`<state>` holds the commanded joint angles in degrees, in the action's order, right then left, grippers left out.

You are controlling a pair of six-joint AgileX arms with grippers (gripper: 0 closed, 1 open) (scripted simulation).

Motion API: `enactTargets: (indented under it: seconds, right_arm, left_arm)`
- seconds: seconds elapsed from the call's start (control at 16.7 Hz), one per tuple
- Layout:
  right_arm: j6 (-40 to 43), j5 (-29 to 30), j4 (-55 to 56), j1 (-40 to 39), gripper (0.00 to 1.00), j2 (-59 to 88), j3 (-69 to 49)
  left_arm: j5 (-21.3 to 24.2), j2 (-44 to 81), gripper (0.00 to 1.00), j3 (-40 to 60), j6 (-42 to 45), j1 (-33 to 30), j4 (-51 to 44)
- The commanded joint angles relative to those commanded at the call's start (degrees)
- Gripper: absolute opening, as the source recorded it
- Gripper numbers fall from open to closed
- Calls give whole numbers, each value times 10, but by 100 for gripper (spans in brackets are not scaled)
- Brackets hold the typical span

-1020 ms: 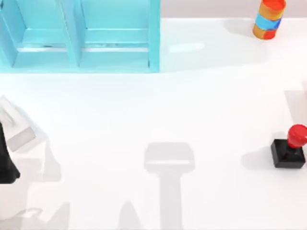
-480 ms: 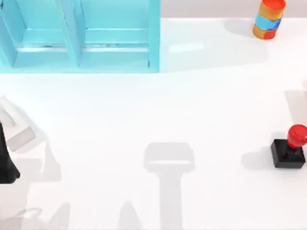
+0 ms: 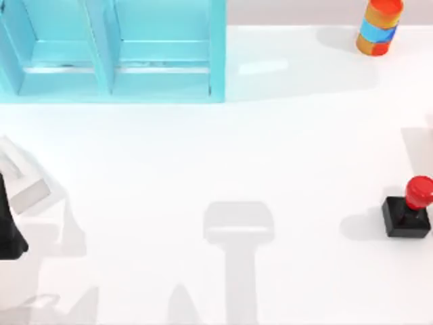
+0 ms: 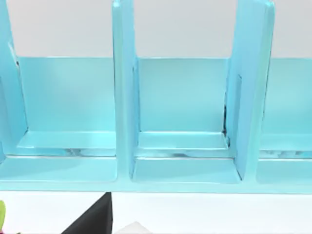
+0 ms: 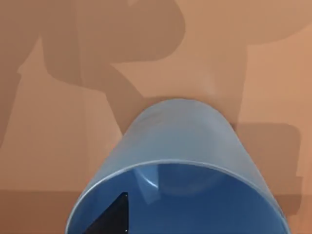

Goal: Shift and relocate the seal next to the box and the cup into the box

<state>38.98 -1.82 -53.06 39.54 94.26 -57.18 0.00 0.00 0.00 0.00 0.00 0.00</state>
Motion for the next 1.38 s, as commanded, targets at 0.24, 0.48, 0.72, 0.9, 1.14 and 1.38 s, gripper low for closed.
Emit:
enactTargets:
  seconds: [0.24, 0.48, 0.72, 0.9, 1.14, 1.38]
  right_arm:
    - [0, 0, 0, 0, 100, 0, 0]
    - [2, 1, -20, 3, 100, -1, -19]
    - [3, 1, -83, 3, 100, -10, -64]
    - [3, 0, -120, 4, 100, -22, -101]
    - [4, 1, -177, 5, 100, -30, -143]
    - [3, 0, -231, 4, 100, -45, -186]
  left_arm:
    - [0, 0, 100, 0, 0, 0, 0]
    - [0, 0, 100, 0, 0, 0, 0]
    - [0, 0, 100, 0, 0, 0, 0]
    - [0, 0, 100, 0, 0, 0, 0]
    - [0, 0, 100, 0, 0, 0, 0]
    - [0, 0, 100, 0, 0, 0, 0]
